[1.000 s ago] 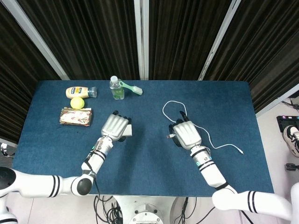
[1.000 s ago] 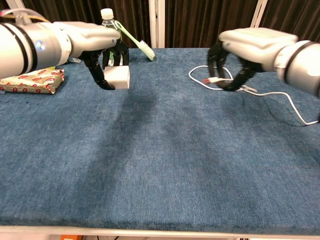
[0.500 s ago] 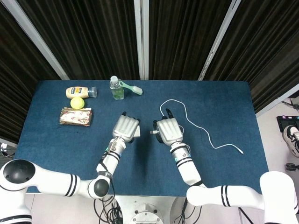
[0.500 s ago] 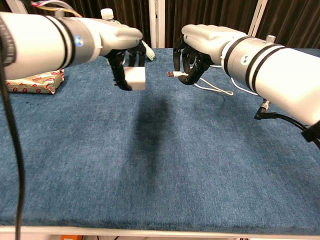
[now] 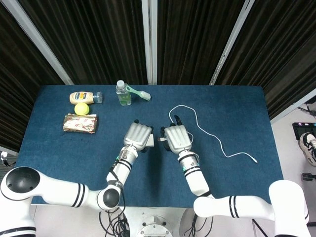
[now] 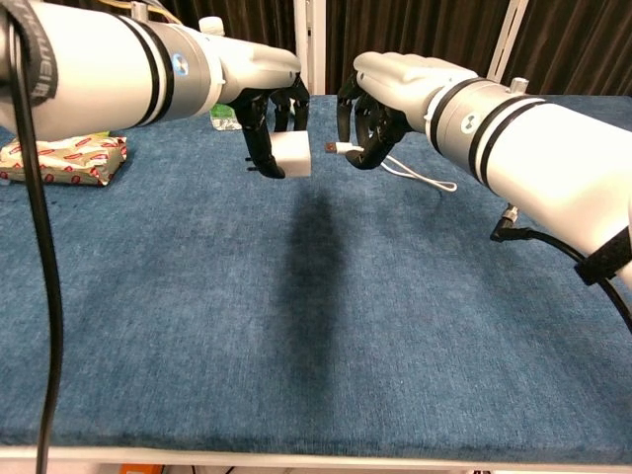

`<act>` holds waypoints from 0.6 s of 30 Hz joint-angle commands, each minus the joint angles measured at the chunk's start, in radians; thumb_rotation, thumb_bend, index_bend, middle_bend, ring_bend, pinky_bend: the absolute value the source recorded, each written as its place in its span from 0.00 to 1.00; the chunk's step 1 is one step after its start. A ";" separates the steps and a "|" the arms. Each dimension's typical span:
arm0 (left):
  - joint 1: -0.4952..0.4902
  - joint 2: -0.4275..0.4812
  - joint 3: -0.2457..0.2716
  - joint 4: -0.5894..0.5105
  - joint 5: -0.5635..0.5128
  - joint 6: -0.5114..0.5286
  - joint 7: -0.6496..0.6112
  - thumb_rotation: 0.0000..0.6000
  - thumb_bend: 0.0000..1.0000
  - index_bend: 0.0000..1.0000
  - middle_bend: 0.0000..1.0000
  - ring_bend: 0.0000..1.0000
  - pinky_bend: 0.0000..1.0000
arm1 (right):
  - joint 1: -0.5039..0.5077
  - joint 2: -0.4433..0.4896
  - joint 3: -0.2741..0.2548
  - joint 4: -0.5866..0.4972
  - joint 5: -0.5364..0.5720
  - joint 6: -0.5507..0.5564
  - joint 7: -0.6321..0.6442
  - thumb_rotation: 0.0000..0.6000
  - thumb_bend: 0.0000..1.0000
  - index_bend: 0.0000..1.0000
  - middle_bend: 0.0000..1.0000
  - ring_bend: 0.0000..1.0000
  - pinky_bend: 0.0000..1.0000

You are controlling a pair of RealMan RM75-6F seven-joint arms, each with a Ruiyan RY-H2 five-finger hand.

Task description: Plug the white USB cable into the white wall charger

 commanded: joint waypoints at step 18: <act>-0.043 -0.018 0.004 0.004 -0.016 0.028 0.006 1.00 0.23 0.48 0.51 0.42 0.20 | 0.021 -0.017 -0.001 0.007 0.031 0.010 0.016 1.00 0.56 0.71 0.56 0.33 0.01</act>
